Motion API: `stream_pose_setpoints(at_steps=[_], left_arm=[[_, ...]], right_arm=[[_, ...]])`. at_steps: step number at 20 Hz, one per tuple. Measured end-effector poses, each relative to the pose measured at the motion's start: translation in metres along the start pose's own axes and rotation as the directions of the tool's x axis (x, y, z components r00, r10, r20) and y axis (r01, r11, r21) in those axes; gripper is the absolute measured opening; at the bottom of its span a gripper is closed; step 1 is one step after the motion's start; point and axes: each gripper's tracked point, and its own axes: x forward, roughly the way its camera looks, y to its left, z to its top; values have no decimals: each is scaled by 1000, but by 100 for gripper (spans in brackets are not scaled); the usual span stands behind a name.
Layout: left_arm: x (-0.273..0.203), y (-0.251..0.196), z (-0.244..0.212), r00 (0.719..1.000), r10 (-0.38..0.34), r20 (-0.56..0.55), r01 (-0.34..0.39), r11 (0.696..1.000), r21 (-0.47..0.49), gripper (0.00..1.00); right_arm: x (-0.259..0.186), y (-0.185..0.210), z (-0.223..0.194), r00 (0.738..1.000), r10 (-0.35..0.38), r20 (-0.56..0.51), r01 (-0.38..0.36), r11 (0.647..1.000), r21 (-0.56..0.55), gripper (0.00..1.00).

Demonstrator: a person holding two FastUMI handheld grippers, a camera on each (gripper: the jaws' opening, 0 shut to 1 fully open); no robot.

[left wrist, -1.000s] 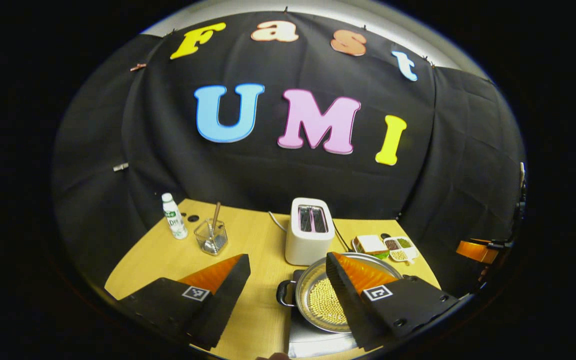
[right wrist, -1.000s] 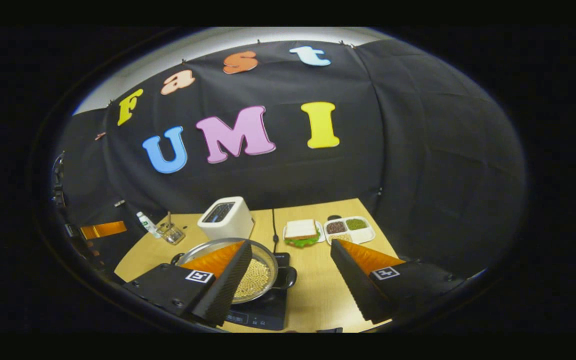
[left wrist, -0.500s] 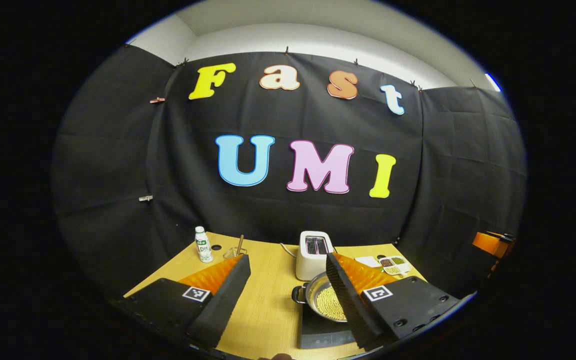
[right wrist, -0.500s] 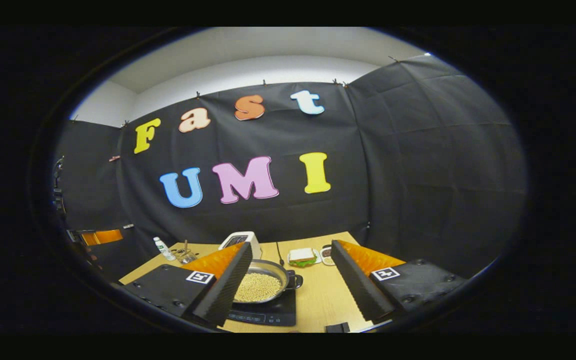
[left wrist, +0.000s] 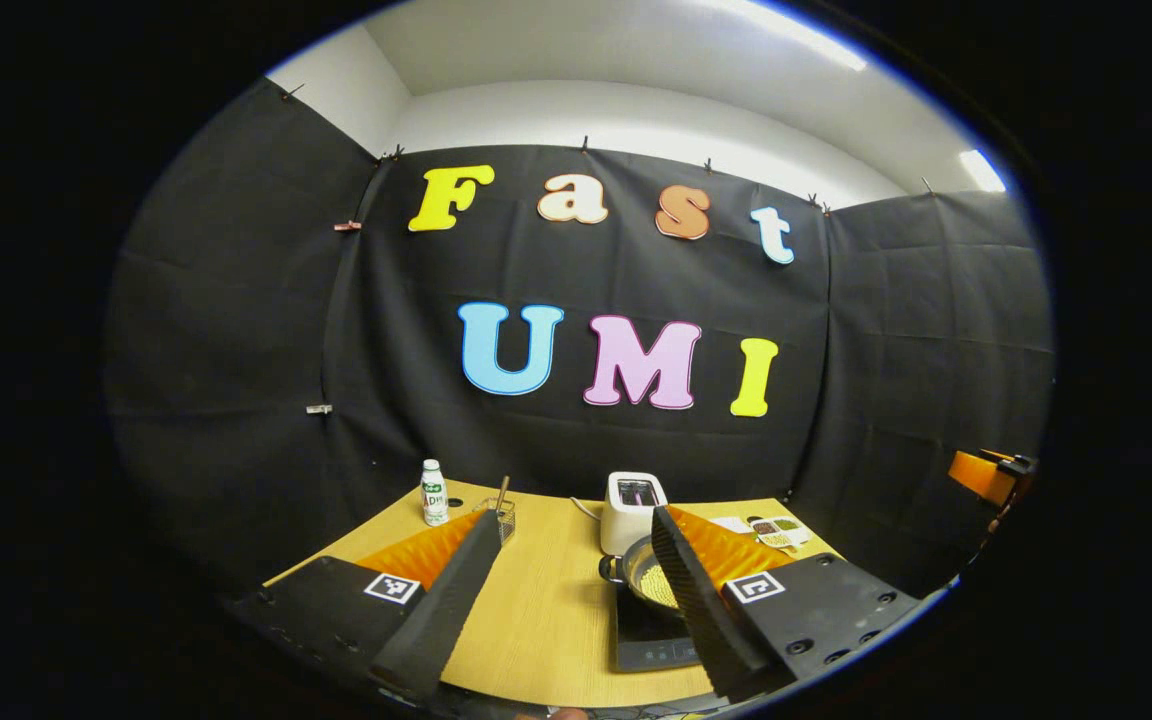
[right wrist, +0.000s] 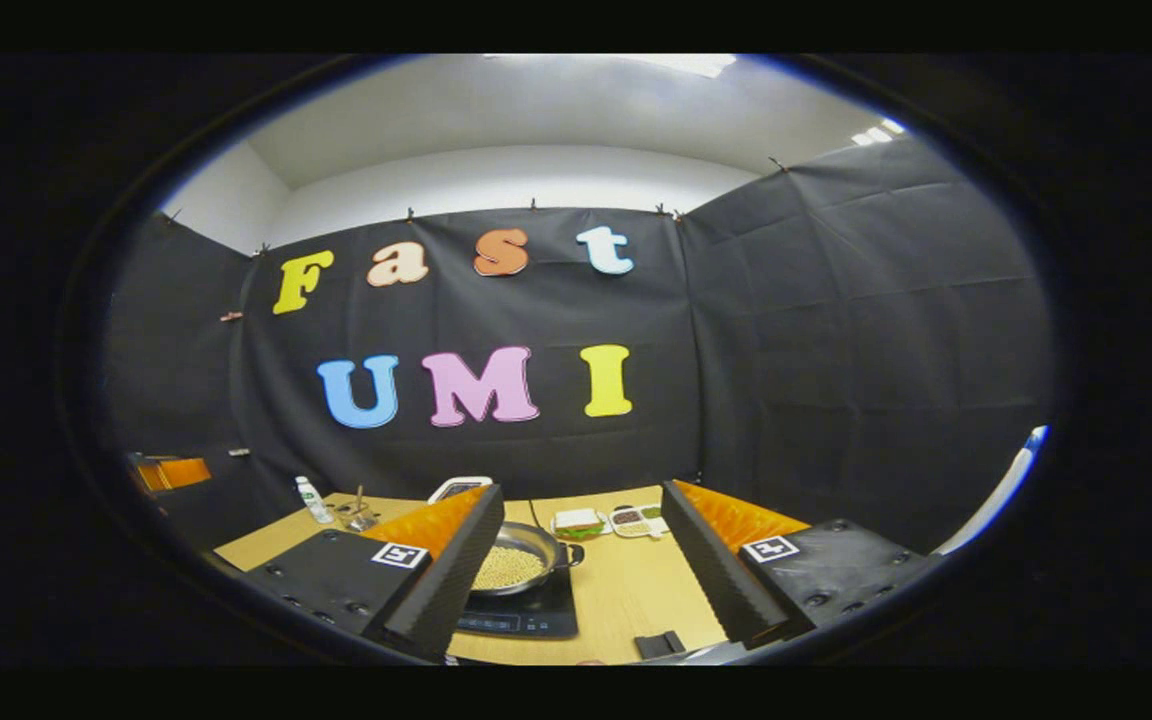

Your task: First push the handle of the pot to place it horizontally, then grasp the pot with both hands and set it on the induction cooktop.

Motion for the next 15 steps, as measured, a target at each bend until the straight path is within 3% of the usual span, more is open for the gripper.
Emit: stream_pose_setpoints(at_steps=[8, 13, 14, 15], left_arm=[[-32, -8, -7, 1000, -20, 11, 19, 996, 82, 95], [-30, -6, -18, 1000, 30, -1, -30, 999, 40, 95], [-29, -6, -20, 999, 32, -2, -32, 999, 34, 93], [-28, -4, -23, 999, 34, -8, -34, 999, 32, 95]], right_arm=[[-27, 6, -5, 1000, 5, 15, -5, 999, -50, 98], [-23, 8, -18, 999, 28, -30, -29, 998, -52, 98], [-20, 7, -19, 999, 26, -34, -28, 998, -59, 93], [-19, 7, -20, 999, 23, -40, -26, 998, -61, 98]])
